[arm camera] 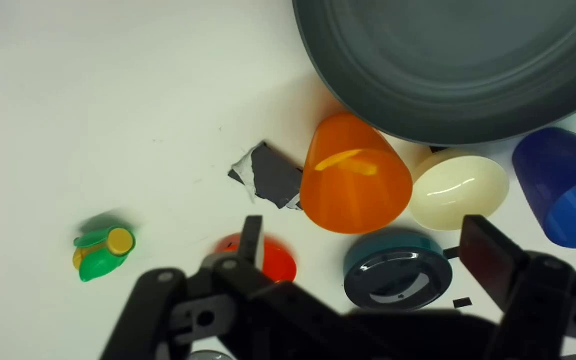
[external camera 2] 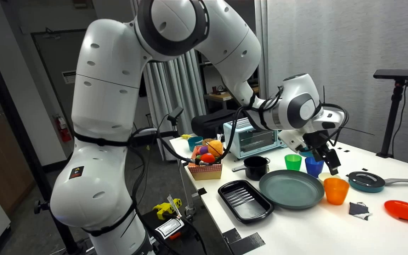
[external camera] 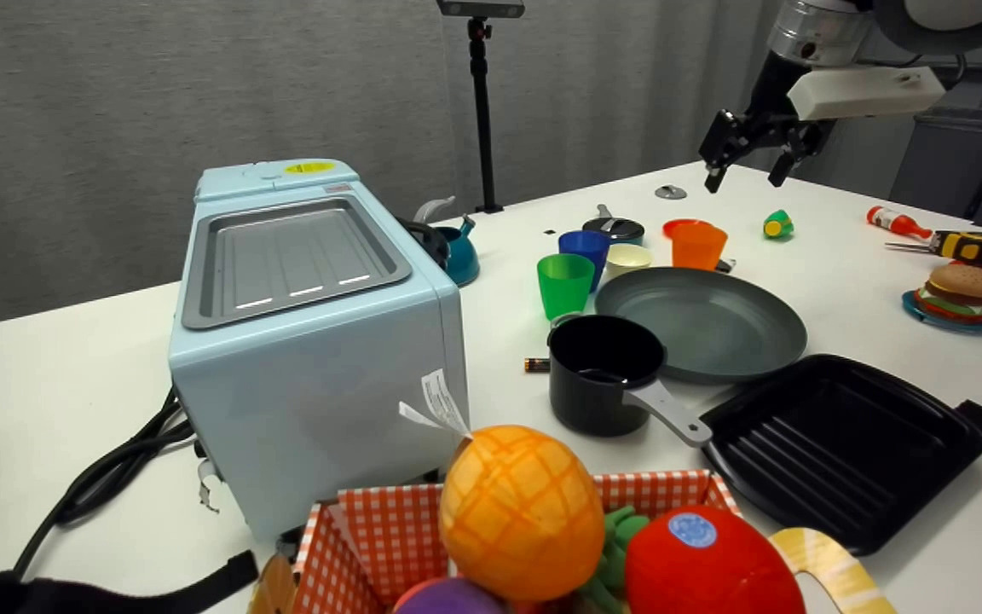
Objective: Pour the contents of the orange cup onto the plate
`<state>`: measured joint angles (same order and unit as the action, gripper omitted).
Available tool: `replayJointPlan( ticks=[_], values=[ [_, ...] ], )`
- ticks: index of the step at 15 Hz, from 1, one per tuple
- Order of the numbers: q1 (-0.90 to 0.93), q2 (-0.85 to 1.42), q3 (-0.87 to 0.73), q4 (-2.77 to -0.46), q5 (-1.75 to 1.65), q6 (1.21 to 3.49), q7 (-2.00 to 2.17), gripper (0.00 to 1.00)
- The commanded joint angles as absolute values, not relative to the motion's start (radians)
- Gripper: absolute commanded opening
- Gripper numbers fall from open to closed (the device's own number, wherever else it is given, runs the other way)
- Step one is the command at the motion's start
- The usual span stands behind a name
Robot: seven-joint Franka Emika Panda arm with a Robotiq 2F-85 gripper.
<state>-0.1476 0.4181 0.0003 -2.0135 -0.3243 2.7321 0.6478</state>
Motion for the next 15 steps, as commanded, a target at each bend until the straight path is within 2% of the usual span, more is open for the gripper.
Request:
replayJointPlan(
  ticks=[1,15],
  values=[
    [-0.064,0.531,-0.086,-1.826,-0.21,2.636,0.565,1.0],
    [-0.004,0.769,-0.17,-1.57,-0.102,2.559,0.537,1.0]
  ],
)
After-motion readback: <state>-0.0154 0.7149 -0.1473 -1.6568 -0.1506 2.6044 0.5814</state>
